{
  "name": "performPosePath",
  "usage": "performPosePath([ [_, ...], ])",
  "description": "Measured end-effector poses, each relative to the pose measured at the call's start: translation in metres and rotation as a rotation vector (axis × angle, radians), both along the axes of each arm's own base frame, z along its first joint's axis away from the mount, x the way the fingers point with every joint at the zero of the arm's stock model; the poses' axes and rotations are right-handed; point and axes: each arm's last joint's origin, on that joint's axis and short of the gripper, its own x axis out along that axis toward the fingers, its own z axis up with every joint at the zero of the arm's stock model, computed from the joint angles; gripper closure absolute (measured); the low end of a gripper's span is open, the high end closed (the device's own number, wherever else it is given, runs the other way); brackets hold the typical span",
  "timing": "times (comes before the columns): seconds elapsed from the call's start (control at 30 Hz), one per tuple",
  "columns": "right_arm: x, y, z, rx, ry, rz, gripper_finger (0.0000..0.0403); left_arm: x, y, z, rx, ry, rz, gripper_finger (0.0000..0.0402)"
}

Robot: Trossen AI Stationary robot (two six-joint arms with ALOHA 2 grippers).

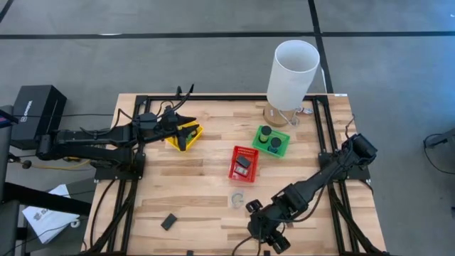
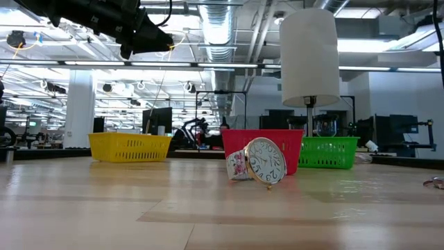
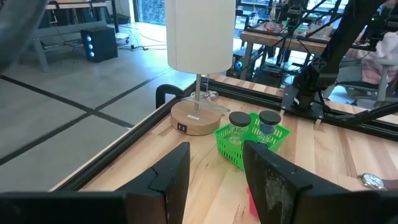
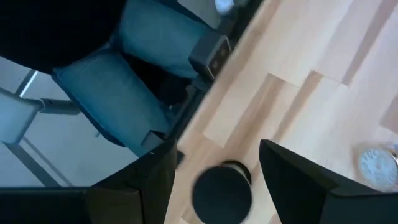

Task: Pick & Place Office items
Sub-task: Put the black hourglass into the green bin

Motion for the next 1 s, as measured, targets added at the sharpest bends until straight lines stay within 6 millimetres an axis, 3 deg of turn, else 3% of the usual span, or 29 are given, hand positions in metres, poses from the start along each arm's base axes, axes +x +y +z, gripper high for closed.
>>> performPosePath([
  [0.27, -0.002, 0.006, 0.001, 0.023, -0.012, -0.006, 0.0182, 0.000, 0.000, 0.000, 0.000, -0.003, 0.000, 0.0259],
  [1.0, 0.017, 0.000, -0.005, 0.040, -0.085, 0.002, 0.0182, 0.000, 0.000, 0.000, -0.009, -0.002, 0.002, 0.0259],
])
